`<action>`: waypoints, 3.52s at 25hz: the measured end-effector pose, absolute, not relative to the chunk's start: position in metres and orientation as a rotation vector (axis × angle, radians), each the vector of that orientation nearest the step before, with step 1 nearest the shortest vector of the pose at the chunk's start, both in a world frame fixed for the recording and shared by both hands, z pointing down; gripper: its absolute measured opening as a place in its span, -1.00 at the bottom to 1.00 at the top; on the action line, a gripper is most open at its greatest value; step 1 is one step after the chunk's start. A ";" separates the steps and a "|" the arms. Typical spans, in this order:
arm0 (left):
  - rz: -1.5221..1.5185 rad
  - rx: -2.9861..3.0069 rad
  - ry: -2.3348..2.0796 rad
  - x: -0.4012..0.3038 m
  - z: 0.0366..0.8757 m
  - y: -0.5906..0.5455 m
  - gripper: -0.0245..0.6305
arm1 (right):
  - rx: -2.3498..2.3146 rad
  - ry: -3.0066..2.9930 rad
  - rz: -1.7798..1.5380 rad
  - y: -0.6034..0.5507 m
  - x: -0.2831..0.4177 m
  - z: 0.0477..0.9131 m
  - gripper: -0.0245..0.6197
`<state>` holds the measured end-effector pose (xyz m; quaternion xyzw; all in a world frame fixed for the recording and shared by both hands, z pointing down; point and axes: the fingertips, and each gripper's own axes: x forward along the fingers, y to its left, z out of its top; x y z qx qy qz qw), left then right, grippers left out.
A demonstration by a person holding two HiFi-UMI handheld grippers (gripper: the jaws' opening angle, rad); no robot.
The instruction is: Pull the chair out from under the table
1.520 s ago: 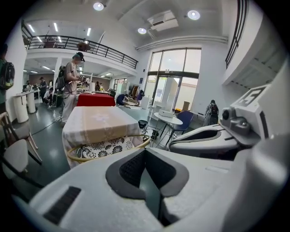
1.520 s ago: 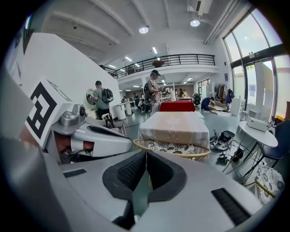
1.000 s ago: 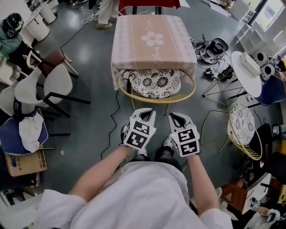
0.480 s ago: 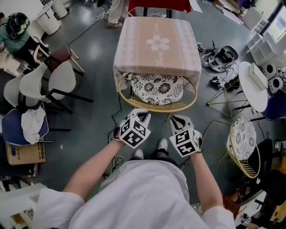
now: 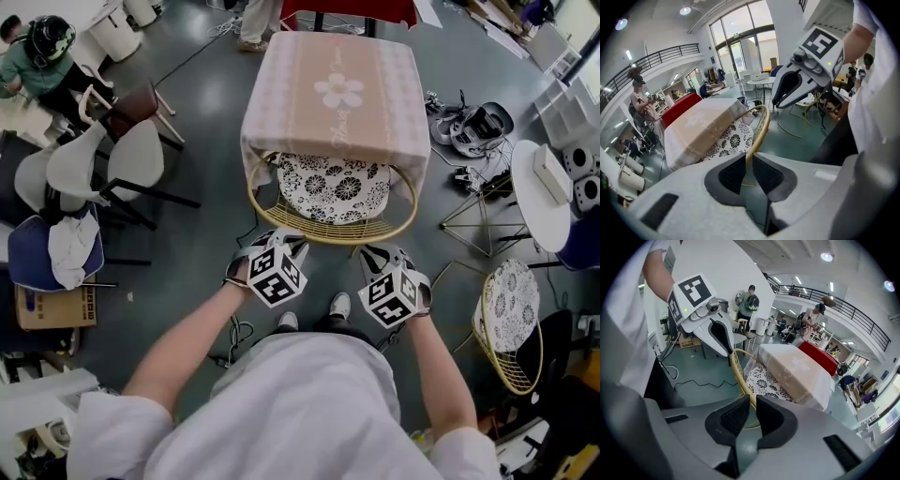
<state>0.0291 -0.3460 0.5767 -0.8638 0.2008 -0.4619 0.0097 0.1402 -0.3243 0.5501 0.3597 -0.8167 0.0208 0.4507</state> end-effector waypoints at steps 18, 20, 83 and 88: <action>-1.619 -2.391 0.282 0.023 0.609 -0.355 -0.53 | 0.522 -1.893 -0.223 -0.341 0.149 0.592 -0.60; -1.640 -2.339 0.262 0.023 0.612 -0.359 -0.51 | 0.475 -1.877 -0.251 -0.344 0.151 0.598 -0.58; -1.781 -2.108 0.069 0.022 0.643 -0.320 -0.77 | 0.303 -1.754 -0.333 -0.302 0.137 0.633 -0.79; -1.778 -2.098 0.048 0.019 0.643 -0.306 -0.77 | 0.315 -1.752 -0.322 -0.286 0.134 0.632 -0.79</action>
